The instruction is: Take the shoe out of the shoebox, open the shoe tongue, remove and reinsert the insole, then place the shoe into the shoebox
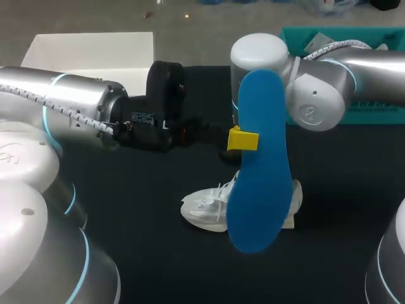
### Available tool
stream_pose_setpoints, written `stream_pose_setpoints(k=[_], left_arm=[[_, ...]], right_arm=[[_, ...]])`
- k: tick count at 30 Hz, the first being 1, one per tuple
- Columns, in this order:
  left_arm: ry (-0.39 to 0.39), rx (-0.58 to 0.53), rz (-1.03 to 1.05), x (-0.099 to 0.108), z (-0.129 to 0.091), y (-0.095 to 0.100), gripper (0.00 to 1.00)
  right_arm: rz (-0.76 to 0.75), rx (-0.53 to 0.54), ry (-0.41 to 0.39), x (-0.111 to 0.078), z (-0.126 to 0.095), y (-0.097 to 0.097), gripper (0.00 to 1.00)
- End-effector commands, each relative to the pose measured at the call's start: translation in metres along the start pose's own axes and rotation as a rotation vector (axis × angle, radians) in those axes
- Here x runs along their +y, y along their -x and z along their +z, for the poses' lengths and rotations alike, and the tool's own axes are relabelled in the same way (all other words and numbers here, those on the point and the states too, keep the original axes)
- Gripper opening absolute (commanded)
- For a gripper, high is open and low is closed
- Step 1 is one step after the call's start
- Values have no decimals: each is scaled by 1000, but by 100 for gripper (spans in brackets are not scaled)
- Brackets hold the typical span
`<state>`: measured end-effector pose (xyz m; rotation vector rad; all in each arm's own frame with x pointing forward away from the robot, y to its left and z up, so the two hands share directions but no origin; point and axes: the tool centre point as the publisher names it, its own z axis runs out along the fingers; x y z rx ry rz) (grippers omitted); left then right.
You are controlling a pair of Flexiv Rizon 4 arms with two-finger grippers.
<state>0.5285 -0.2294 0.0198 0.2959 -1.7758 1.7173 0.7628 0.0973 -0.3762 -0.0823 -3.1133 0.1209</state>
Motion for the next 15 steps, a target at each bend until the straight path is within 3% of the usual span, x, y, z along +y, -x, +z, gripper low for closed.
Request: stream_pose_setpoints(k=[1, 8, 10, 12, 15], left_arm=[[-9, -9, 1, 2, 4, -5, 0], [-9, -9, 1, 2, 4, -5, 0], [-9, -9, 1, 2, 4, -5, 0], [-9, -9, 1, 2, 4, -5, 0], [-9, -9, 1, 2, 4, -5, 0]], right_arm=[[0, -1, 3, -1, 1, 0, 0], [0, -1, 3, -1, 1, 0, 0], [117, 83, 3, 0, -5, 3, 0], [336, 178, -18, 1, -16, 9, 0], [672, 368, 101, -4, -29, 15, 0]])
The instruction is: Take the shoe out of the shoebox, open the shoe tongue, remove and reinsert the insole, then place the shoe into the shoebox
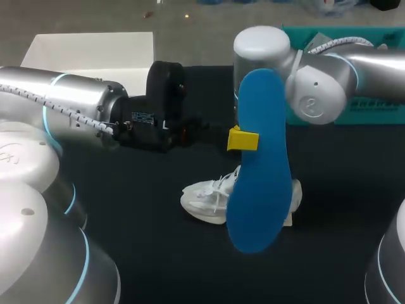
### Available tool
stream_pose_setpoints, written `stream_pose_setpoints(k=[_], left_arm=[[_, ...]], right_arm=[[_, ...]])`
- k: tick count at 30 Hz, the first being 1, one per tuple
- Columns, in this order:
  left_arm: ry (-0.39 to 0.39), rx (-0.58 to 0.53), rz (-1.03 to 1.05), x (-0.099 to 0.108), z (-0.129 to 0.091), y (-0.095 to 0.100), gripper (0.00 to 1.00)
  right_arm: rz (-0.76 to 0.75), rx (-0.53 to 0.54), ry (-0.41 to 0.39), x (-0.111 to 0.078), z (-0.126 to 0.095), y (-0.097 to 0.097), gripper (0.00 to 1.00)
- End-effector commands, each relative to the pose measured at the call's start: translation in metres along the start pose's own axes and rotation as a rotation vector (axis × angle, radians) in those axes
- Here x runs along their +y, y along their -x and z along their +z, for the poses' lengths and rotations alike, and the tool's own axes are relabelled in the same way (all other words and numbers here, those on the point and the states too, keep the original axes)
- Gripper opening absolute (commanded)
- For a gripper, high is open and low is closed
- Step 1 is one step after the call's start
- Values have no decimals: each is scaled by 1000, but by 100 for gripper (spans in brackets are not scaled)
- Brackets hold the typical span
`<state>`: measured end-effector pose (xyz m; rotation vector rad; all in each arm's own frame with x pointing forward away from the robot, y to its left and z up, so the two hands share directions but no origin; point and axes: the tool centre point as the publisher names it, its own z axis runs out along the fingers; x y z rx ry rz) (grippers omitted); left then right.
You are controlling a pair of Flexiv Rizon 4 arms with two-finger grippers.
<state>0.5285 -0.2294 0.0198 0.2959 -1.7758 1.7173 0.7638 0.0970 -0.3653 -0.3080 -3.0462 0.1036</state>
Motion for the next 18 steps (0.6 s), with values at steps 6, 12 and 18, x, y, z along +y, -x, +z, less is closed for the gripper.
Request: stream_pose_setpoints(k=[6, 12, 18], left_arm=[[-9, -9, 1, 2, 4, -5, 0], [-9, -9, 1, 2, 4, -5, 0], [-9, -9, 1, 2, 4, -5, 0]], right_arm=[[1074, 584, 148, 13, -32, -2, 0], [1074, 584, 148, 13, -32, -2, 0], [1152, 829, 304, 10, -35, 8, 0]])
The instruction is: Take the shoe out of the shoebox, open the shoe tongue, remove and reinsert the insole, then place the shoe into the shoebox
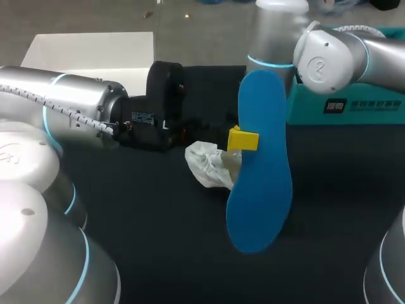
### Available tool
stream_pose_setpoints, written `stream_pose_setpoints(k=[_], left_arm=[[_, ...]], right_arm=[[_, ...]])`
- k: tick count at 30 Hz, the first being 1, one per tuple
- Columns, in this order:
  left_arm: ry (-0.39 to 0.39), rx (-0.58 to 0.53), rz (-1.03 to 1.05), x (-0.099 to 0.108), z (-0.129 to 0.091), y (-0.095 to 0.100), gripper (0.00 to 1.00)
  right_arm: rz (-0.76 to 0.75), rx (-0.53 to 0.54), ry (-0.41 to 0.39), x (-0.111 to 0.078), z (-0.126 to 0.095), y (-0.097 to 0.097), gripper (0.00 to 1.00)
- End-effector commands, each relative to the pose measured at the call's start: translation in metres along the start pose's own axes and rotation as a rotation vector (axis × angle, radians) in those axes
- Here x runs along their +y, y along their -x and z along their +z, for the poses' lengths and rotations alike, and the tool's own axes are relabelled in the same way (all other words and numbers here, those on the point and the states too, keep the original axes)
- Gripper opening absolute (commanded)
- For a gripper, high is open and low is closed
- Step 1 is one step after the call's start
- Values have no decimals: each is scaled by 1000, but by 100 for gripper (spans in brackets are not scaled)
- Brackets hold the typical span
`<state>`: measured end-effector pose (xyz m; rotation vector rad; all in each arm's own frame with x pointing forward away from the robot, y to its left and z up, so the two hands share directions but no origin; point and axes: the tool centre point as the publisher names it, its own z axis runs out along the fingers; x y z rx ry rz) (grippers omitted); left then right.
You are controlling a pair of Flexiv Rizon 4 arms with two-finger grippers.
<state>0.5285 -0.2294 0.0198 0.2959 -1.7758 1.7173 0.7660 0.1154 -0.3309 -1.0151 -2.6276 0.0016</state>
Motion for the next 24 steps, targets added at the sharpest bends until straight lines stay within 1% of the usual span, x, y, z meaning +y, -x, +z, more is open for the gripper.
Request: stream_pose_setpoints(k=[1, 2, 3, 4, 5, 6, 7, 8, 10, 16, 19, 24], left_arm=[[-9, -9, 1, 2, 4, -5, 0], [-9, -9, 1, 2, 4, -5, 0], [-9, -9, 1, 2, 4, -5, 0], [-9, -9, 1, 2, 4, -5, 0], [-9, -9, 1, 2, 4, -5, 0], [-9, -9, 1, 2, 4, -5, 0], [-9, -9, 1, 2, 4, -5, 0], [-9, -9, 1, 2, 4, -5, 0], [-9, -9, 1, 2, 4, -5, 0], [-9, -9, 1, 2, 4, -5, 0], [-9, -9, 1, 2, 4, -5, 0], [-9, -9, 1, 2, 4, -5, 0]], right_arm=[[665, 632, 197, 1, -2, 15, 0], [702, 632, 228, 2, 0, 13, 0], [757, 671, 256, 2, 2, 13, 0], [765, 728, 273, 2, 5, 12, 0], [807, 762, 307, 1, 7, 12, 0], [842, 772, 319, 0, 9, 11, 0], [856, 811, 342, 0, 10, 10, 0], [859, 817, 351, -2, 12, 9, 0], [886, 818, 377, -3, 14, 4, 0], [876, 774, 372, 6, 20, -9, 0], [873, 741, 390, 8, 18, -11, 0], [845, 707, 394, 9, 15, -12, 0]])
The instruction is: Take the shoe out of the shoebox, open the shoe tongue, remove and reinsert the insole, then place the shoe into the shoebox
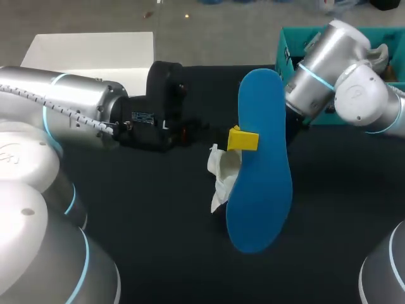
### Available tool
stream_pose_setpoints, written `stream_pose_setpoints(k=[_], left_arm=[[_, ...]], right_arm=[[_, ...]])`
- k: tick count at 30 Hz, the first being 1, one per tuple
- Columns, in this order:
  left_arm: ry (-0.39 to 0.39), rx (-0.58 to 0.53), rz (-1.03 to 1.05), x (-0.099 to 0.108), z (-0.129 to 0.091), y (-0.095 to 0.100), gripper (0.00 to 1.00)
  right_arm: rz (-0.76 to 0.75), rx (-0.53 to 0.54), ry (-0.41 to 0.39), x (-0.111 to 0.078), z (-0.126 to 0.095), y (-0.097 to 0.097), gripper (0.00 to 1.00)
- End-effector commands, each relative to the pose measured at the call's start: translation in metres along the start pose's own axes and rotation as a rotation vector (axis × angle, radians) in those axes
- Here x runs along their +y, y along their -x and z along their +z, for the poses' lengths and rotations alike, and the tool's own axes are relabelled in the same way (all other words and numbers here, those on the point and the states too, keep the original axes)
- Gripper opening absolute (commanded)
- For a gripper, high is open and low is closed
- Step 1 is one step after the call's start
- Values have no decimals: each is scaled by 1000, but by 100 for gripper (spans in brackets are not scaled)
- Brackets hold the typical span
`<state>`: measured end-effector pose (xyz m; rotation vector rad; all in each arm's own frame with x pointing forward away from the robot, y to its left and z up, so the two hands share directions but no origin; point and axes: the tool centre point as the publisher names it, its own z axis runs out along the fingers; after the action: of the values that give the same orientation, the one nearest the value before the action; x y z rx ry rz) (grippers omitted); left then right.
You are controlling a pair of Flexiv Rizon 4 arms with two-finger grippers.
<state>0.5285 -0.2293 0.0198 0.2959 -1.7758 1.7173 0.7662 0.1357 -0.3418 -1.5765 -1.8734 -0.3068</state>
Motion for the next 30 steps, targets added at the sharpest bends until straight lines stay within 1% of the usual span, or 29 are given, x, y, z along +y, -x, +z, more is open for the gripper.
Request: stream_pose_setpoints(k=[1, 5, 9, 16, 20, 26, 28, 30], left_arm=[[-9, -9, 1, 2, 4, -5, 0], [-9, -9, 1, 2, 4, -5, 0], [-9, -9, 1, 2, 4, -5, 0], [-9, -9, 1, 2, 4, -5, 0], [-9, -9, 1, 2, 4, -5, 0], [-9, -9, 1, 2, 4, -5, 0], [-9, -9, 1, 2, 4, -5, 0], [-9, -9, 1, 2, 4, -5, 0]], right_arm=[[233, 255, 190, -8, 0, 1, 0], [187, 221, 185, -11, -1, -4, 0], [96, 171, 172, -16, 0, -12, 0], [-14, 113, 157, -16, 6, -20, 0], [-35, 82, 177, -16, 5, -26, 0], [-56, 30, 242, -19, 4, -27, 0], [-78, -27, 266, -20, 5, -26, 0], [-91, -50, 273, -20, 6, -24, 0]])
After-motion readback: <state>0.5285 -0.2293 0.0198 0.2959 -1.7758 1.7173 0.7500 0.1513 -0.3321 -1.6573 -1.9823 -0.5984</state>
